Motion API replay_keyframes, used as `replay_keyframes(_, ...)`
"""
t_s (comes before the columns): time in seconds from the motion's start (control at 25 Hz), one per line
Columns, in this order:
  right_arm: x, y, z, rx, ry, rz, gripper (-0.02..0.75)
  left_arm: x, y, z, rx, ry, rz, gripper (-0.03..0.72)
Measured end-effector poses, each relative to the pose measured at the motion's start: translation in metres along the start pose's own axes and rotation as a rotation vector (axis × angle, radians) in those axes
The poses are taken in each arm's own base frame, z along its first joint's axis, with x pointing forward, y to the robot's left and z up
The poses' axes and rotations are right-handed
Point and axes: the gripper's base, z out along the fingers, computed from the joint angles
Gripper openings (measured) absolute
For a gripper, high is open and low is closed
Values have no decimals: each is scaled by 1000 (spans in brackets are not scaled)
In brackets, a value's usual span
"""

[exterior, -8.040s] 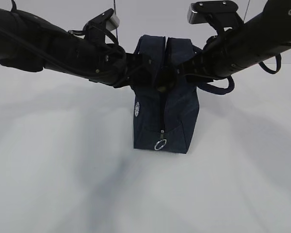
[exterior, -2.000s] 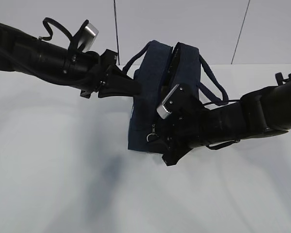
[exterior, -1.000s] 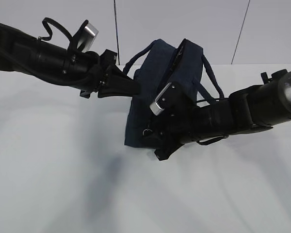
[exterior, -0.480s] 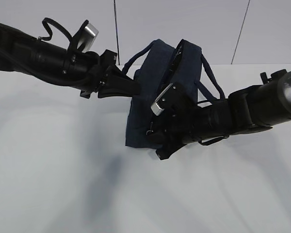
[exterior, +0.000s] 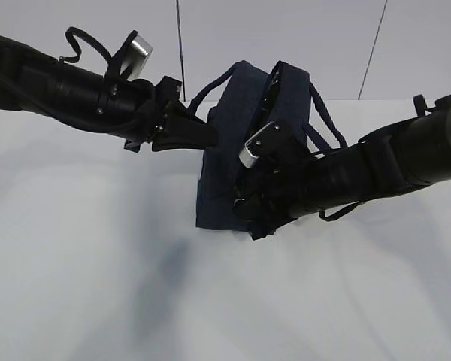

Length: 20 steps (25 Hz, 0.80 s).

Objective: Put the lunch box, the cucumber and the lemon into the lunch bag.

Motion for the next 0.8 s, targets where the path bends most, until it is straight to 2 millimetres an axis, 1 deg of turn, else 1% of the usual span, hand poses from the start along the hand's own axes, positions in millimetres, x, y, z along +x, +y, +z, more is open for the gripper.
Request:
replay_keyframes(0.6,-14,17,-28,-107,73,-39,0,0,0,0,1,-1,-1,-8)
replay_keyframes(0.8,-17,21,-34,-133,84,-49,0,0,0,0,2,-2,-2,-8)
